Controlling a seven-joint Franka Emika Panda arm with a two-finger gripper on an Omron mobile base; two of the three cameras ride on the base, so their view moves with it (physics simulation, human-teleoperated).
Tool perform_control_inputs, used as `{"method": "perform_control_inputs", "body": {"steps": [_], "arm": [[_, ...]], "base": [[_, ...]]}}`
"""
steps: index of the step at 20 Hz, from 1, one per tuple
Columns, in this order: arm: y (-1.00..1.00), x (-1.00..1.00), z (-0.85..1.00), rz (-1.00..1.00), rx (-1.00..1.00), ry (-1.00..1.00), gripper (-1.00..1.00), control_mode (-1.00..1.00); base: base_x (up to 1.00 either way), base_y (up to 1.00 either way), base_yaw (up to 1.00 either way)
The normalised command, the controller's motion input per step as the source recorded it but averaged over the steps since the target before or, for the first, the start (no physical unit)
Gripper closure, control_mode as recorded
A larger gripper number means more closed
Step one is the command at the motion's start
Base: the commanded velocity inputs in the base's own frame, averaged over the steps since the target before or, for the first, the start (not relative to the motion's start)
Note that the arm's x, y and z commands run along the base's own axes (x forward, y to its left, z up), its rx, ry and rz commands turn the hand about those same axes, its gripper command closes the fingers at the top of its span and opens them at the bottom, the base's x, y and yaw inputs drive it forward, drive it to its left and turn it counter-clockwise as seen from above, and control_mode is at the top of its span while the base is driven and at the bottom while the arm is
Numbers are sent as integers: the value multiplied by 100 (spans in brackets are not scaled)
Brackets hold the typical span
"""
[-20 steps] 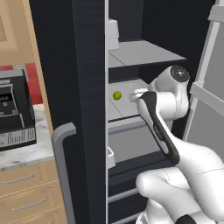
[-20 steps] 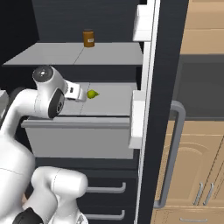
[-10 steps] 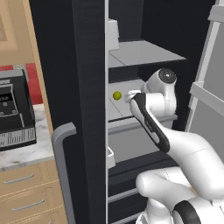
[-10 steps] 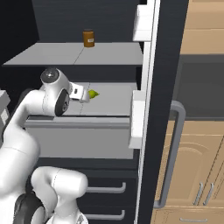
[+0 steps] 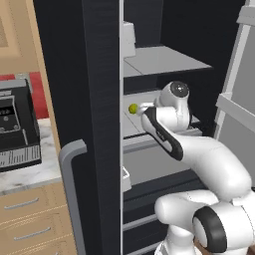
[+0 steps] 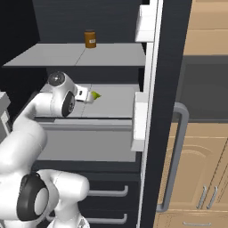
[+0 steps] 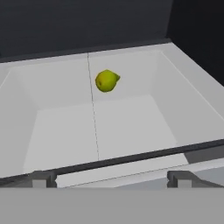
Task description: Pick the pear and peach from the fridge and place them on the plate next to the blender to make a fruit smoothie.
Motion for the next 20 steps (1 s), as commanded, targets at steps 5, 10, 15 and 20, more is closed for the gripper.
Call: {"method": "perform_control_inputs", "body": {"steps": [5, 10, 15, 20], "arm": [[1, 45, -8, -1, 0, 0, -100, -100], [5, 41, -23, 0, 0, 0, -100, -100], [6, 47, -27, 0, 0, 0, -100, -100], [5, 49, -15, 0, 0, 0, -100, -100]], "base": [[0, 0, 0], [0, 0, 0], [0, 0, 0], [0, 0, 0]]}}
